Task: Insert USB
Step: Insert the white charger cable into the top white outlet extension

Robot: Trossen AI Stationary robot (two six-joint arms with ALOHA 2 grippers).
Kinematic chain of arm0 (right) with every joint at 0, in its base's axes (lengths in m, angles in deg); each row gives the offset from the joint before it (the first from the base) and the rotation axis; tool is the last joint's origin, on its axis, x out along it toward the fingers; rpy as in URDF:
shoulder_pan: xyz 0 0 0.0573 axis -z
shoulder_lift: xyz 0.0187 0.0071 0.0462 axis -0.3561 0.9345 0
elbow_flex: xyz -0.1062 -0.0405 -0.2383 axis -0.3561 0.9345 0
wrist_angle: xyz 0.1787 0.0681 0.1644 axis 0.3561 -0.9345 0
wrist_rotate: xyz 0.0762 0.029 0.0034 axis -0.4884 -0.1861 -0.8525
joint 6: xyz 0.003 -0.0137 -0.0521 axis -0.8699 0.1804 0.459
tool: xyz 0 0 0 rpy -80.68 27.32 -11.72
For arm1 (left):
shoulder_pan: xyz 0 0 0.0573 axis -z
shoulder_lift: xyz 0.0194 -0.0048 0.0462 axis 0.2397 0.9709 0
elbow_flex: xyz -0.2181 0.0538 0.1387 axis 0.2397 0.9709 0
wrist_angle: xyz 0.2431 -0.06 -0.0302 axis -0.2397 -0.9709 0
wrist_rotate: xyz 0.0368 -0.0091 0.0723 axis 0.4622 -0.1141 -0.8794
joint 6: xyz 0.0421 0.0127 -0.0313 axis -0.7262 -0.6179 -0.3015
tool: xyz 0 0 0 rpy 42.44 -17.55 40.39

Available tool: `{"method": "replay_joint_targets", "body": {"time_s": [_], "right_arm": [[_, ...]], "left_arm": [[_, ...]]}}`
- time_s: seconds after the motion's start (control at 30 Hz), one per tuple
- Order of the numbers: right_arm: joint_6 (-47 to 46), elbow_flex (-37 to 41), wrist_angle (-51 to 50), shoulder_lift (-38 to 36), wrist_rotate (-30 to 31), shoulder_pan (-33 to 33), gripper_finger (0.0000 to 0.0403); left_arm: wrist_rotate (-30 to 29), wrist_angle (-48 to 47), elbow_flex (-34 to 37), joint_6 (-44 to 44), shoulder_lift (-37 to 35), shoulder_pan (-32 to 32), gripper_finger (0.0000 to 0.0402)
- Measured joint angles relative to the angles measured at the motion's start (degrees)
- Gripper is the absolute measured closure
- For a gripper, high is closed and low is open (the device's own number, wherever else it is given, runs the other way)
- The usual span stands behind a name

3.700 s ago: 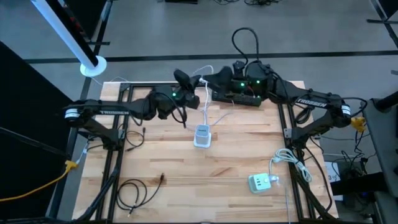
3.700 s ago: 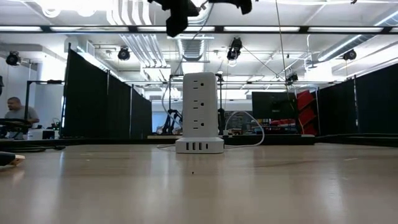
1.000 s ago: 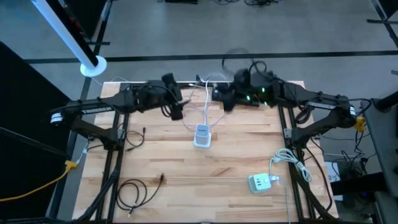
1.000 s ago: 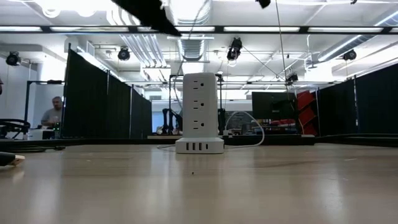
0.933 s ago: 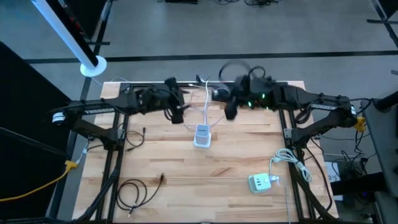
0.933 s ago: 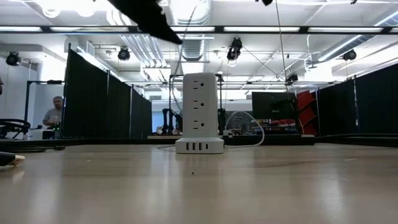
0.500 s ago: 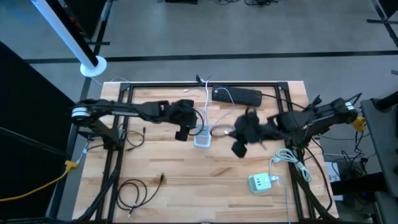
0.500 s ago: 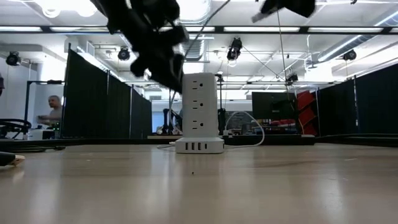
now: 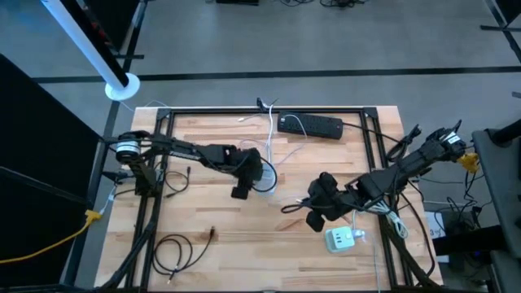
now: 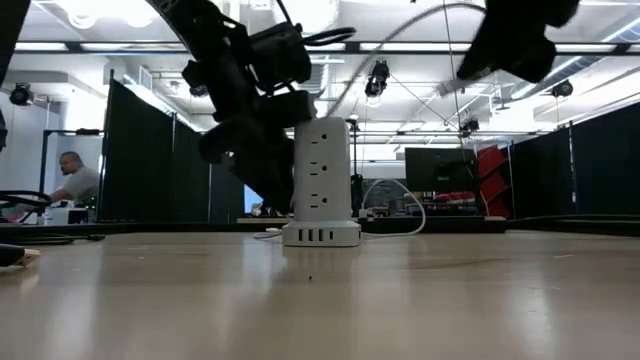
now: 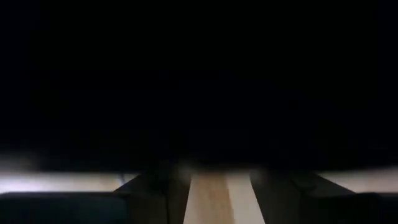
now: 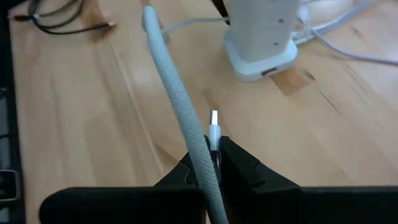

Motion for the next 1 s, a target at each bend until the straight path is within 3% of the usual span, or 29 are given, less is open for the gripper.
{"method": "replay_joint_targets", "body": {"time_s": [0.17, 0.3, 0.4, 0.57, 0.8, 1.0], "right_arm": [[0.95, -0.52, -0.11, -0.29, -0.02, -1.54, 0.0395], [0.69, -1.46, -0.37, -0.31, 0.81, -3.09, 0.0395], [-1.6, -1.85, -2.93, -0.31, 3.02, -4.65, 0.0395], [-9.01, 0.32, -6.0, 0.49, 8.8, -7.34, 0.0395], [-11.89, 3.05, 3.66, 8.36, 10.49, -7.82, 0.0395], [-12.28, 3.18, 10.69, 18.65, 13.0, -7.28, 0.0395]], "left_arm": [[-6.18, 4.83, 0.5, 9.05, 0.22, 5.06, 0.028], [-5.32, 19.56, 0.45, 13.84, 0.78, 7.02, 0.0289], [-5.3, 24.51, -1.49, 16.25, 0.31, 6.81, 0.0294], [-5.33, 14.56, -4.34, 13.47, 0.12, 6.85, 0.0297], [-8.78, -5.11, -5.11, 5.78, -3.22, 6.35, 0.0293], [-14.7, -6.36, -4.52, -3.42, -4.31, 2.3, 0.0297]]}}
